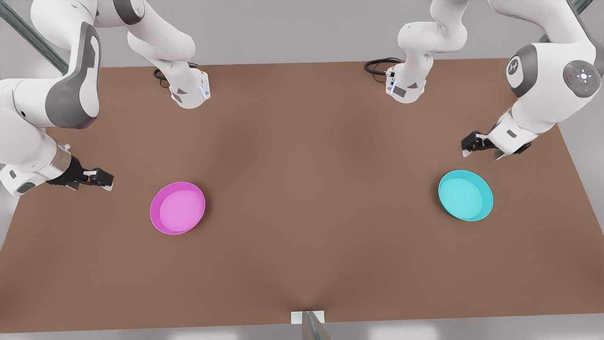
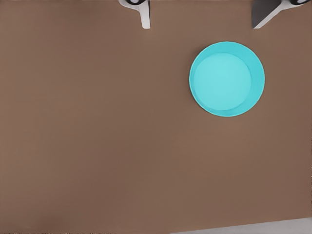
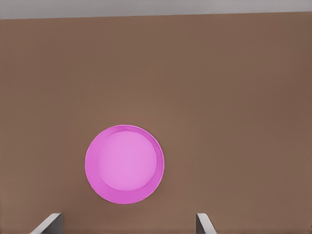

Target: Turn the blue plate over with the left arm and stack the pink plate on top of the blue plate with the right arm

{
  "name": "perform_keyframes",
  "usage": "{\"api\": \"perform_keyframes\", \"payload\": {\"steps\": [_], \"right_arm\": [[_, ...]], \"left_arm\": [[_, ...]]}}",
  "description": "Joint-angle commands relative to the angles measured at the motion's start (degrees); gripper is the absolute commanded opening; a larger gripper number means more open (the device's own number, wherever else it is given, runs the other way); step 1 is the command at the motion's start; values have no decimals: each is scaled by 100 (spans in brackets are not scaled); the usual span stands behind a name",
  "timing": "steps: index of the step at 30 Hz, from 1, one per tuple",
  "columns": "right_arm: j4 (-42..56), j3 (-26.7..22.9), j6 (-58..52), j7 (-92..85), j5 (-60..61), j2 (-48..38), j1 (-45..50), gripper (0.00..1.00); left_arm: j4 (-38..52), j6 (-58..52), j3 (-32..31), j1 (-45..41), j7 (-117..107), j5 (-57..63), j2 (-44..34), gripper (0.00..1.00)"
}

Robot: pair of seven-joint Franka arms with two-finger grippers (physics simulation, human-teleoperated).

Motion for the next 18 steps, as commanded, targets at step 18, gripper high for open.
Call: {"api": "perform_keyframes", "payload": {"steps": [18], "right_arm": [[0, -74, -9, -17, -9, 74, 4, 100]], "left_arm": [[531, 1013, -181, 2929, 2573, -1614, 2859, 100]]}}
